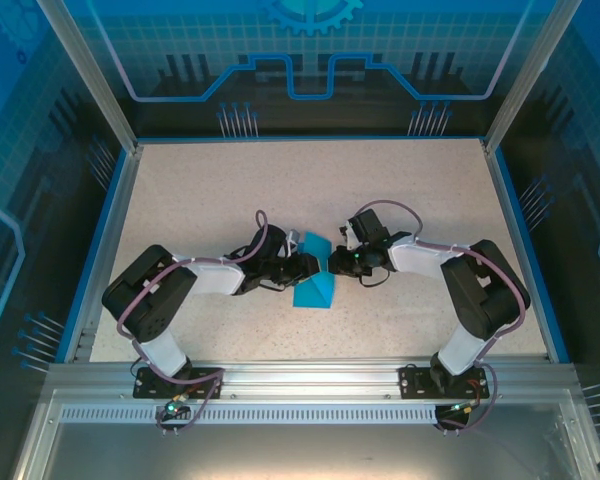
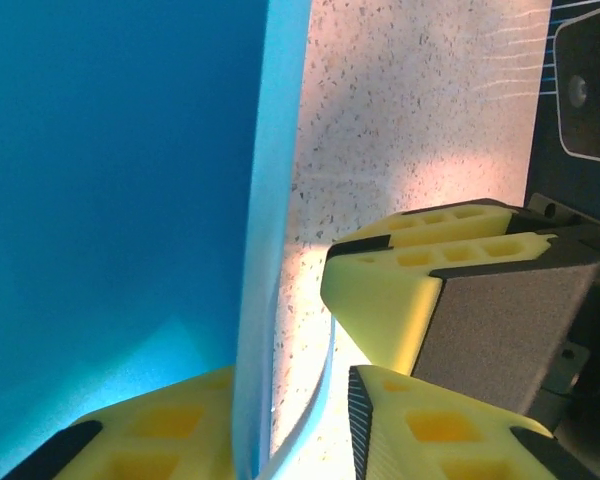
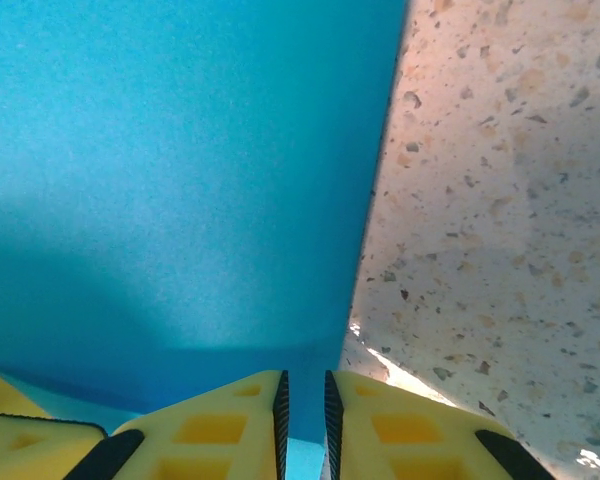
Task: Fold a paper plane with a square sheet of paper (pick it up from the middle)
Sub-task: Turn over the paper at the center of the table.
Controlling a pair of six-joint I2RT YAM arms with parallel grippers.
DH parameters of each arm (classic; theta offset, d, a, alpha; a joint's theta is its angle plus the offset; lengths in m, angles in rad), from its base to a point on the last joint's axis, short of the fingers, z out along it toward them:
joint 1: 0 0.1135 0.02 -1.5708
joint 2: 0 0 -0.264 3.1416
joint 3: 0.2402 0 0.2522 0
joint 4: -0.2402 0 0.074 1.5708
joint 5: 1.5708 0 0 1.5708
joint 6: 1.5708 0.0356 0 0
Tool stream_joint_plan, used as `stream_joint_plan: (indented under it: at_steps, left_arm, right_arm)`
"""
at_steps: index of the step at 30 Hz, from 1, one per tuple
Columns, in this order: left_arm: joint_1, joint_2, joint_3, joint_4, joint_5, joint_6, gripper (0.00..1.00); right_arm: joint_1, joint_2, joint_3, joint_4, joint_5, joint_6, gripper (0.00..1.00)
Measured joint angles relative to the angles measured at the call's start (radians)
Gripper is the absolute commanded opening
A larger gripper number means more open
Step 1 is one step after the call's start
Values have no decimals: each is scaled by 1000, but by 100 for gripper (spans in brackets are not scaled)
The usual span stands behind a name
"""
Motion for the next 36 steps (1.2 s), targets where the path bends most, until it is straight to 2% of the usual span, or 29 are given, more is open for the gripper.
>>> stream_joint_plan:
  at_steps: [6,12,17,23,28,36]
  left_arm:
    - [-5,4,-5,10,2,47,14]
    - [-7,2,-5,-5,-16,86,7]
    - [-8,-78,5,-162,-84,153,8]
    - [-10,-253,151,-501,-245,274,9]
    - [-10,-304,322,-772,-437,365,9]
    - [-29,-247,466,-1044,-690,444,10]
  right_arm:
    - [-28,-25,-14,-10,0,12,28]
    - [-64,-170,-44,-45,26,22,50]
    - [-110,-335,-74,-83,92,17,70]
    - [-184,-501,-129,-139,194,10,86]
    - [-213,-585,-148,-171,249,-3,99]
    - [-215,-620,-175,-185,287,-8,99]
